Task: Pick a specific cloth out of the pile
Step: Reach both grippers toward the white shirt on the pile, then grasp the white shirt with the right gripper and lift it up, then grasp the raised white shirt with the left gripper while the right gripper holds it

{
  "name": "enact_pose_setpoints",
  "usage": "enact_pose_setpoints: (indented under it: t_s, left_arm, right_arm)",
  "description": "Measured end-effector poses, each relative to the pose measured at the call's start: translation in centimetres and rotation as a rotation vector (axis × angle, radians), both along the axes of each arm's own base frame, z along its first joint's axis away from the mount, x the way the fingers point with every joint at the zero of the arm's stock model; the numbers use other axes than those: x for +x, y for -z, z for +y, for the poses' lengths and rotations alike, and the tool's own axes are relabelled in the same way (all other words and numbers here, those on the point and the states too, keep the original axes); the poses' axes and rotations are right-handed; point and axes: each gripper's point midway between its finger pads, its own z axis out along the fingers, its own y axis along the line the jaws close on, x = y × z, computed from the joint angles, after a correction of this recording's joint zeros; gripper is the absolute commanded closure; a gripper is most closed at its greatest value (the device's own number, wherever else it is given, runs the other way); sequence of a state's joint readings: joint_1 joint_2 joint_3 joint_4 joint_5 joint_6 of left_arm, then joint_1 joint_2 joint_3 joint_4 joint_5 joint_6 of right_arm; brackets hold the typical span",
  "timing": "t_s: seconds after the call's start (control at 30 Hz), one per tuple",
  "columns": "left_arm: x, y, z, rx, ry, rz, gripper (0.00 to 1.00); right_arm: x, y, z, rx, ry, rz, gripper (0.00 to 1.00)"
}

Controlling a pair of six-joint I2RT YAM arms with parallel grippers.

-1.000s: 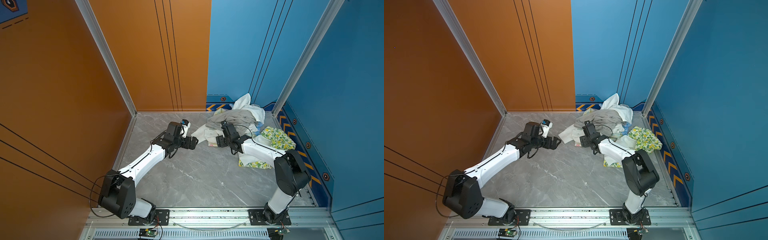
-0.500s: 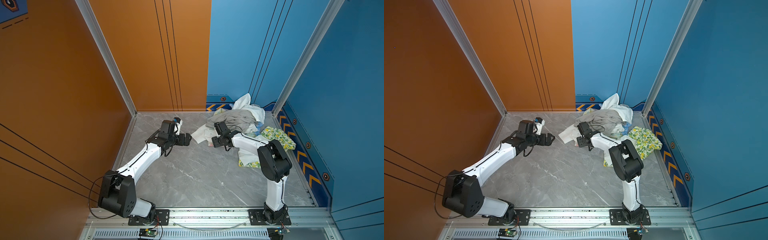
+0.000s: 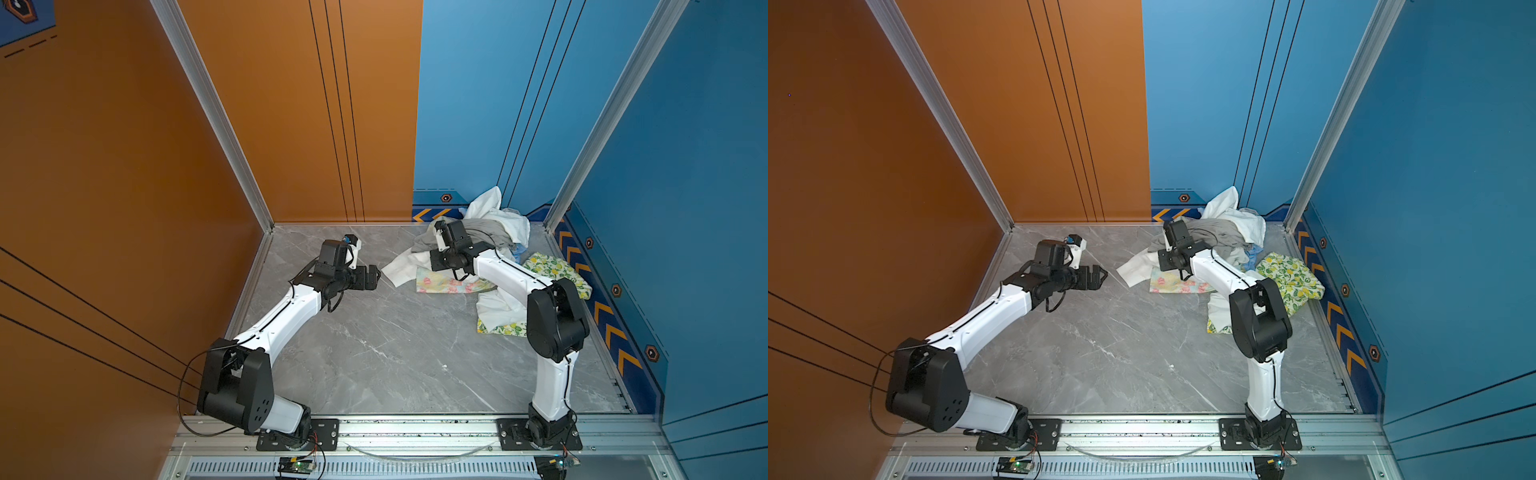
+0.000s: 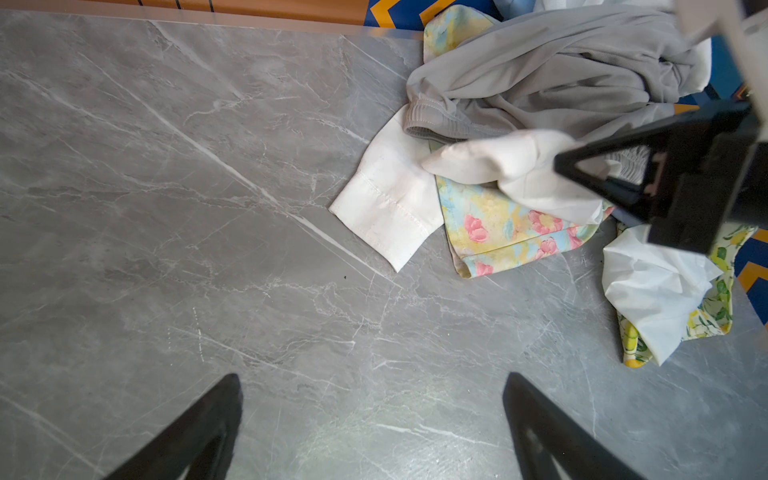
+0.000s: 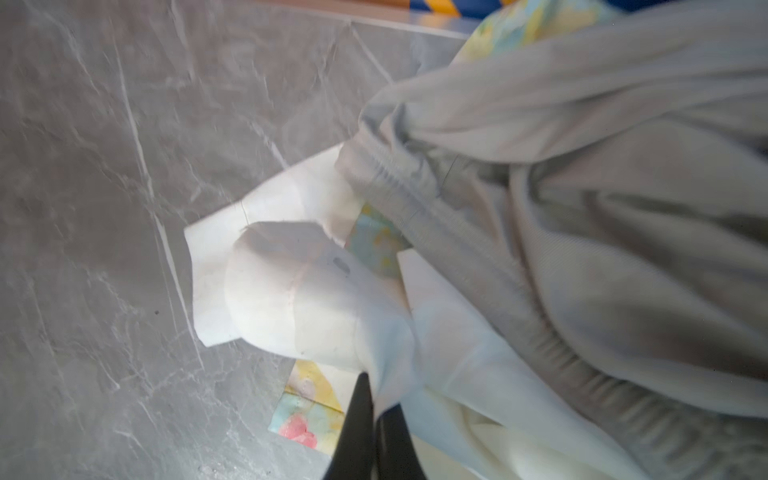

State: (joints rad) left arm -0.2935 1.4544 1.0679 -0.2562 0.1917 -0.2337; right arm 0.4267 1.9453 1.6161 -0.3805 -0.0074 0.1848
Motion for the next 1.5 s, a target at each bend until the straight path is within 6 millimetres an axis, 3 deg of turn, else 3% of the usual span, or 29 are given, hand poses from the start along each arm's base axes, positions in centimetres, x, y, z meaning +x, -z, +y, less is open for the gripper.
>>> enact_pose_setpoints:
  t_s: [0.07, 0.2, 0.4, 0.5, 0.57, 0.7, 0.97, 1.1, 1.23, 1.27, 1.33, 1.37, 1.5]
  left_arm:
    - [0.0, 0.0, 0.0, 0.000, 0.000, 0.001, 0.02]
    - [0.0, 0.0, -0.1, -0.003, -0.001, -0.001, 0.01]
    - [-0.1, -0.3, -1.0, -0.007, 0.021, -0.015, 0.00]
    - [0.0, -1.1, -2.7, -0.018, 0.056, -0.061, 0.00]
    - [-0.2, -1.7, -4.4, -0.024, 0.089, -0.095, 0.01]
    - [-0.4, -2.1, -8.8, -0.022, 0.171, -0.151, 0.02]
    - [1.9, -0.5, -16.9, -0.049, 0.285, -0.247, 0.02]
    - [3.1, -0.4, -20.6, -0.073, 0.337, -0.316, 0.02]
    - [4.7, -0.5, -24.6, -0.096, 0.376, -0.389, 0.00]
    - [5.5, -0.4, -25.6, -0.104, 0.381, -0.409, 0.10]
    - [6.8, 0.0, -27.3, -0.124, 0.385, -0.436, 0.64]
    - [7.6, 0.5, -28.1, -0.134, 0.385, -0.443, 1.00]
    - [9.6, 2.3, -29.2, -0.159, 0.372, -0.429, 1.00]
  right_arm:
    - [1.0, -4.1, -0.7, 0.033, 0.021, -0.079, 1.00]
    - [3.0, -14.5, -1.5, 0.113, 0.049, -0.277, 1.00]
    - [3.2, -28.1, -2.5, 0.219, 0.063, -0.527, 1.00]
    - [2.3, -33.5, -2.7, 0.278, 0.052, -0.635, 1.00]
    - [1.6, -35.5, -2.7, 0.306, 0.046, -0.672, 1.00]
    - [1.1, -36.3, -2.3, 0.335, 0.030, -0.679, 1.00]
    - [1.4, -33.3, -1.7, 0.316, 0.028, -0.597, 1.00]
    - [1.2, -32.1, -2.6, 0.305, 0.046, -0.562, 1.00]
    - [0.6, -32.2, -3.9, 0.302, 0.064, -0.558, 1.00]
    - [0.3, -32.4, -4.3, 0.304, 0.069, -0.559, 1.00]
    - [-0.3, -32.8, -5.0, 0.310, 0.075, -0.563, 1.00]
    - [-0.6, -33.0, -5.4, 0.314, 0.078, -0.564, 1.00]
    - [-1.5, -32.9, -7.5, 0.320, 0.110, -0.556, 1.00]
